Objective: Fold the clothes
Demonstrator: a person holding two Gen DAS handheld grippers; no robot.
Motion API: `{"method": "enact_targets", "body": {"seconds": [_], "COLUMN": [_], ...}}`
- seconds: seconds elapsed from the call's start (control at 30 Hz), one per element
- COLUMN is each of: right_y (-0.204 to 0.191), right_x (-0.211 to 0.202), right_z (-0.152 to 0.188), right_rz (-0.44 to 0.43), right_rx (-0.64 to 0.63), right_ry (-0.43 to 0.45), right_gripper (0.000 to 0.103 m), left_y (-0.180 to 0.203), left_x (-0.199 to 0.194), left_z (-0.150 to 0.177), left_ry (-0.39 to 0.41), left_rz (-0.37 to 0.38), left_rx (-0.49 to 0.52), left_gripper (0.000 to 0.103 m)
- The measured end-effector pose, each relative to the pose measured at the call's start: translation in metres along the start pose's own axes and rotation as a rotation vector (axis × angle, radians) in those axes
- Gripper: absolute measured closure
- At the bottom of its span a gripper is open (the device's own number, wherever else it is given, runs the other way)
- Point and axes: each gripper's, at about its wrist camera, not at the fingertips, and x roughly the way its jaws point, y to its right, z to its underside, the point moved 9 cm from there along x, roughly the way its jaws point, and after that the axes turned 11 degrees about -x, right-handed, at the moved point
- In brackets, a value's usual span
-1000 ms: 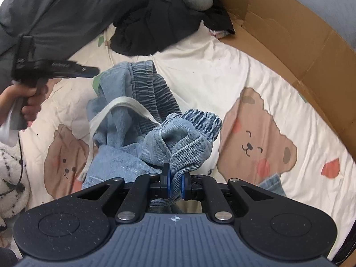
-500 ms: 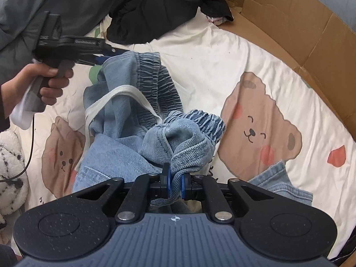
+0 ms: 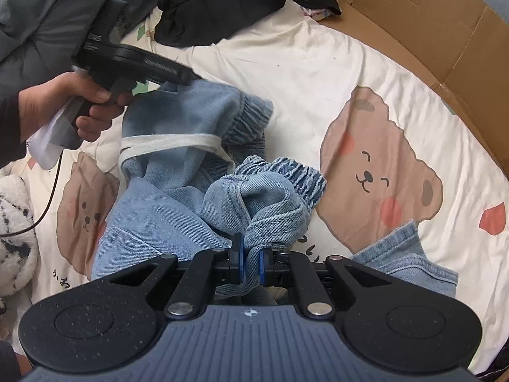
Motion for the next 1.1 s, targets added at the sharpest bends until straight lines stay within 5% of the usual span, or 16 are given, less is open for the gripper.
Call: {"method": "enact_targets", "body": {"seconds": [0.17,0.37,0.7,1.1], "right_y": [0.003,0.007,0.002,-0.017], "right_x": [-0.005,-0.013,-0.039,-0.03], "right_z": [-0.005,-0.014,-0.06,-0.1], "right_rz": [-0.004,0.017,0.052,0.043], "right_rx": [0.004,-0.002,-0.065,-0.147], "right_ry": [0.021,0.059,0.167,0.195], "right_gripper": [0.095,0.096,0.096,0.096], "left_y": [0.001,-0.001,-0.018,-0.035], "left_x": [-0.002,-0.05,-0.152,-0.179], "left_z": [0.011,0.017,0.05,0.129], "left_ry": [-0.032,0.102,0.331,0.36], "left_rz": [-0.044,-0.049,-0.051,-0.044], "left_rx": [0.069,0.058,-0.12,-0.337], "left_gripper": [0.089,0.093,0.099,0.102]}}
